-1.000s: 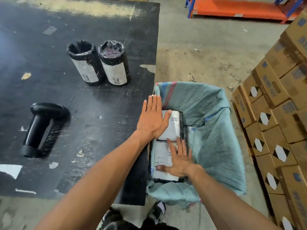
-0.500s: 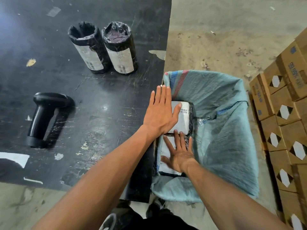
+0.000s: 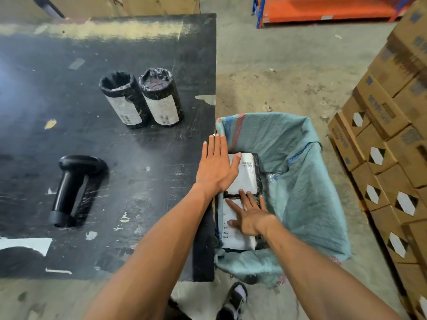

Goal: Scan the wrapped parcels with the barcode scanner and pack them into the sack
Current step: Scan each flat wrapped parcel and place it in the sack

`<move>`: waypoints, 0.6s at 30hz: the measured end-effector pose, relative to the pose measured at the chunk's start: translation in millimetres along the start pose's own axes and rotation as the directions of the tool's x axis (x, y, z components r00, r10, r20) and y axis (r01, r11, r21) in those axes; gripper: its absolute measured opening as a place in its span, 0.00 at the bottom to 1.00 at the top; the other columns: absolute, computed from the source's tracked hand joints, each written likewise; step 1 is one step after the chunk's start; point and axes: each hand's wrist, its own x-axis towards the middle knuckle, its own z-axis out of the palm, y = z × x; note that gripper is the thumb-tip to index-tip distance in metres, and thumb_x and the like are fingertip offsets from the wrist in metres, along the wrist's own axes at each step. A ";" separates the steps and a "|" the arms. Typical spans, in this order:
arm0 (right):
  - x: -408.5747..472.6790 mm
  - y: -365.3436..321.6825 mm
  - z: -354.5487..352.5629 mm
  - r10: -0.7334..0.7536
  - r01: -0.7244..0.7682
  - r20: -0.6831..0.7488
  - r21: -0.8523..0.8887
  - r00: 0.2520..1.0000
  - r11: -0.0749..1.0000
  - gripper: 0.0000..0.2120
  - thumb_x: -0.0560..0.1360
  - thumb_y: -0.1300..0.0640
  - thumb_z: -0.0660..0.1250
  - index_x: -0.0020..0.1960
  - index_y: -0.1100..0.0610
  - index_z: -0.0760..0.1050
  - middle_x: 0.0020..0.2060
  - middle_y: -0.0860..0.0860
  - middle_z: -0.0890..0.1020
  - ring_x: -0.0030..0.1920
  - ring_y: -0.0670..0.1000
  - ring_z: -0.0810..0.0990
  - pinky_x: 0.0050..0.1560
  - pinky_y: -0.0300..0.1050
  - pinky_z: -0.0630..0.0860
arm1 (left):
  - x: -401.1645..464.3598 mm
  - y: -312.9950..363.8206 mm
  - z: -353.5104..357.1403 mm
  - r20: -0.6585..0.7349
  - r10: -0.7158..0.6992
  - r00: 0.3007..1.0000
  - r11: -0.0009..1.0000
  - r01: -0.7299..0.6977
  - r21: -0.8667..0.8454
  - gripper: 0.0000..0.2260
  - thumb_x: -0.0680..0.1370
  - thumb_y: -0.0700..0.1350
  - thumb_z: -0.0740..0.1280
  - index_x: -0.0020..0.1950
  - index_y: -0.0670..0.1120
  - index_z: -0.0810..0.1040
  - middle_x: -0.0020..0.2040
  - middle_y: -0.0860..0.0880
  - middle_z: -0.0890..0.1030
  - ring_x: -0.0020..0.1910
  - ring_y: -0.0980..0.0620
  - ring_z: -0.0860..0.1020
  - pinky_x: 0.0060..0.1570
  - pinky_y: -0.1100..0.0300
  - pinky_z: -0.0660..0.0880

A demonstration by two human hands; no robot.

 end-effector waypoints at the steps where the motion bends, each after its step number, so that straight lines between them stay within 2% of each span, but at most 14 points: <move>1: -3.9 2.7 -3.9 0.003 -0.002 -0.015 0.012 1.000 1.000 0.36 0.85 0.32 0.47 0.84 0.39 0.31 0.82 0.55 0.28 0.82 0.58 0.27 0.80 0.67 0.32 | -0.4 0.2 -0.2 -0.001 0.002 1.000 1.000 -0.002 -0.010 0.34 0.85 0.60 0.45 0.83 0.39 0.42 0.83 0.41 0.44 0.82 0.45 0.40 0.80 0.49 0.36; 6: -23.9 10.9 -22.6 0.138 -0.121 -0.101 0.158 0.985 0.980 0.35 0.86 0.33 0.46 0.86 0.43 0.35 0.85 0.59 0.35 0.84 0.60 0.33 0.82 0.63 0.36 | -1.7 -1.8 -5.2 0.018 0.008 1.000 0.996 -0.006 -0.093 0.36 0.84 0.63 0.46 0.83 0.39 0.42 0.83 0.41 0.42 0.82 0.46 0.39 0.79 0.51 0.34; 9: -35.9 11.1 -42.9 0.189 -0.151 -0.184 0.204 0.965 0.967 0.35 0.86 0.33 0.47 0.86 0.43 0.35 0.85 0.59 0.37 0.85 0.61 0.37 0.82 0.61 0.38 | -1.4 -7.0 -15.1 0.081 0.044 0.996 0.976 -0.026 -0.216 0.37 0.84 0.64 0.50 0.83 0.41 0.46 0.83 0.40 0.43 0.82 0.45 0.38 0.78 0.51 0.33; 11: -44.7 7.5 -62.8 0.226 -0.157 -0.273 0.251 0.935 0.955 0.35 0.86 0.33 0.48 0.86 0.42 0.37 0.85 0.60 0.40 0.85 0.61 0.39 0.82 0.60 0.40 | -0.8 -18.9 -32.6 0.132 0.143 0.981 0.941 -0.094 -0.324 0.34 0.83 0.62 0.56 0.83 0.44 0.54 0.83 0.40 0.51 0.82 0.42 0.45 0.80 0.48 0.40; 13: -54.5 0.0 -85.6 0.269 -0.163 -0.359 0.297 0.894 0.941 0.35 0.86 0.34 0.49 0.86 0.42 0.40 0.85 0.61 0.43 0.85 0.62 0.42 0.82 0.58 0.42 | 1.4 -42.4 -58.7 0.135 0.297 0.945 0.905 -0.233 -0.356 0.29 0.82 0.56 0.63 0.80 0.46 0.64 0.78 0.41 0.65 0.78 0.40 0.61 0.77 0.48 0.58; 14: -59.4 -6.0 -97.7 0.283 -0.158 -0.396 0.320 0.873 0.934 0.35 0.86 0.34 0.50 0.87 0.43 0.42 0.85 0.61 0.45 0.85 0.61 0.44 0.82 0.58 0.44 | 3.6 -58.2 -74.0 0.137 0.367 0.920 0.901 -0.316 -0.297 0.27 0.82 0.54 0.65 0.79 0.47 0.67 0.77 0.41 0.69 0.75 0.40 0.67 0.74 0.49 0.63; 16: -67.8 -22.3 -121.7 0.296 -0.126 -0.475 0.356 0.829 0.926 0.34 0.86 0.35 0.52 0.87 0.45 0.45 0.85 0.61 0.49 0.85 0.61 0.48 0.82 0.57 0.47 | 10.8 -92.9 -108.4 0.165 0.493 0.854 0.868 -0.495 -0.032 0.25 0.82 0.52 0.65 0.78 0.48 0.68 0.77 0.41 0.68 0.72 0.39 0.70 0.71 0.49 0.66; 18: -70.8 -45.1 -143.9 0.279 -0.069 -0.550 0.371 0.787 0.926 0.33 0.86 0.37 0.54 0.86 0.46 0.49 0.83 0.60 0.55 0.84 0.61 0.53 0.81 0.57 0.51 | 19.7 -127.6 -144.7 0.245 0.601 0.761 0.731 -0.647 0.216 0.24 0.82 0.51 0.64 0.77 0.47 0.70 0.76 0.41 0.69 0.72 0.40 0.70 0.72 0.50 0.64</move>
